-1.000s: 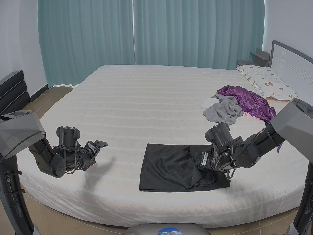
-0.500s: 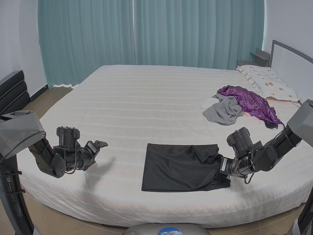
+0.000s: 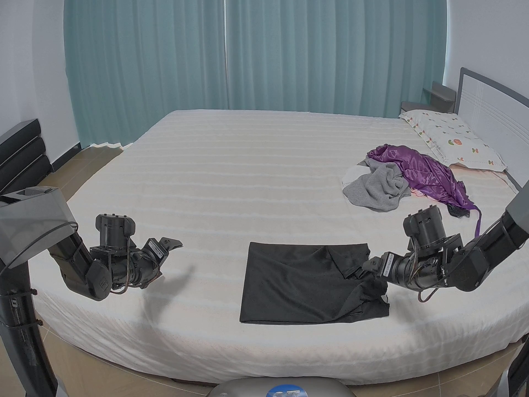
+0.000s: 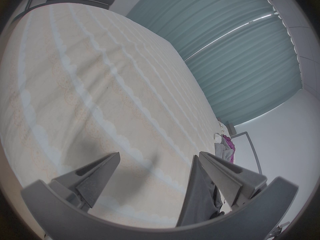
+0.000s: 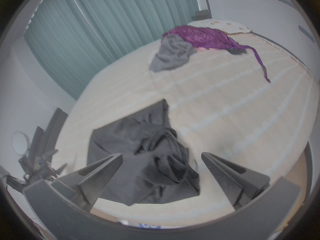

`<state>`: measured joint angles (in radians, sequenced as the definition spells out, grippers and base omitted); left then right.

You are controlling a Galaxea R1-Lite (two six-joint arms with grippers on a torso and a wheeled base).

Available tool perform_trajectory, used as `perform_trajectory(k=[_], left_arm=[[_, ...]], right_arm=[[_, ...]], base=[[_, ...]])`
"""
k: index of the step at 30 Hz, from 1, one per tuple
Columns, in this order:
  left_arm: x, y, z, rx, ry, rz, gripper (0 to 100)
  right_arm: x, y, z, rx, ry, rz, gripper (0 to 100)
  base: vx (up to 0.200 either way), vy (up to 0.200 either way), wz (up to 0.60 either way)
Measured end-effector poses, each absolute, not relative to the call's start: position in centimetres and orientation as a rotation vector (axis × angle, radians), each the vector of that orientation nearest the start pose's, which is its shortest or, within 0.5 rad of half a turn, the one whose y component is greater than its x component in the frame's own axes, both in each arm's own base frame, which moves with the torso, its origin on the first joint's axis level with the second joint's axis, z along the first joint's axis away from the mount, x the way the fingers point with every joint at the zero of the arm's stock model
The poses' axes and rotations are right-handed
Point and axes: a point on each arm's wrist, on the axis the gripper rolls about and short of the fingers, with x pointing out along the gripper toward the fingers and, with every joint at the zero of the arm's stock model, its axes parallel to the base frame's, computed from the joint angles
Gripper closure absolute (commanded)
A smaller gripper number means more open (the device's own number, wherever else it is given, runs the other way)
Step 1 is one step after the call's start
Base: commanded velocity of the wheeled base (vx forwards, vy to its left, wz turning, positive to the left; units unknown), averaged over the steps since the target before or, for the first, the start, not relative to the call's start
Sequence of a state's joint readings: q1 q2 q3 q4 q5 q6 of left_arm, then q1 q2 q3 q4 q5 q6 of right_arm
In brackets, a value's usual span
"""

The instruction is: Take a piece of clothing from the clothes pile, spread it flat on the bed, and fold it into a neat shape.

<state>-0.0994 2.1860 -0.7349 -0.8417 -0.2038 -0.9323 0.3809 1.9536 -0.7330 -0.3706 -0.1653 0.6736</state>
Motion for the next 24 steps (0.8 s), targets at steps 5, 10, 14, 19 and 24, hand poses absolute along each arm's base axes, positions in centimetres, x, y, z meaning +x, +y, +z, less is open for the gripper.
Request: perform_trajectory(k=[5, 10, 14, 19, 24], left_arm=[[35.0, -4.0, 2.2, -0.927, 0.704, 0.013, 0], [35.0, -4.0, 2.2, -0.927, 0.705, 0.012, 0], [35.0, -4.0, 2.2, -0.927, 0.705, 0.012, 0], [35.0, -4.0, 2.2, -0.927, 0.705, 0.012, 0], [35.1, -4.0, 2.1, -0.927, 0.705, 0.014, 0]], right_arm=[[29.4, 11.6, 9.3, 0.462, 0.756, -0.007, 0], [29.7, 12.6, 10.3, 0.552, 0.749, 0.044, 0], [30.7, 14.0, 9.7, 0.608, 0.781, 0.072, 0], [32.2, 16.0, 7.8, 0.629, 0.834, 0.093, 0], [33.0, 17.6, 5.5, 0.615, 0.889, 0.106, 0]], base=[[0.000, 0.000, 0.00], [0.000, 0.000, 0.00], [0.000, 0.000, 0.00], [0.000, 0.000, 0.00], [0.000, 0.000, 0.00]])
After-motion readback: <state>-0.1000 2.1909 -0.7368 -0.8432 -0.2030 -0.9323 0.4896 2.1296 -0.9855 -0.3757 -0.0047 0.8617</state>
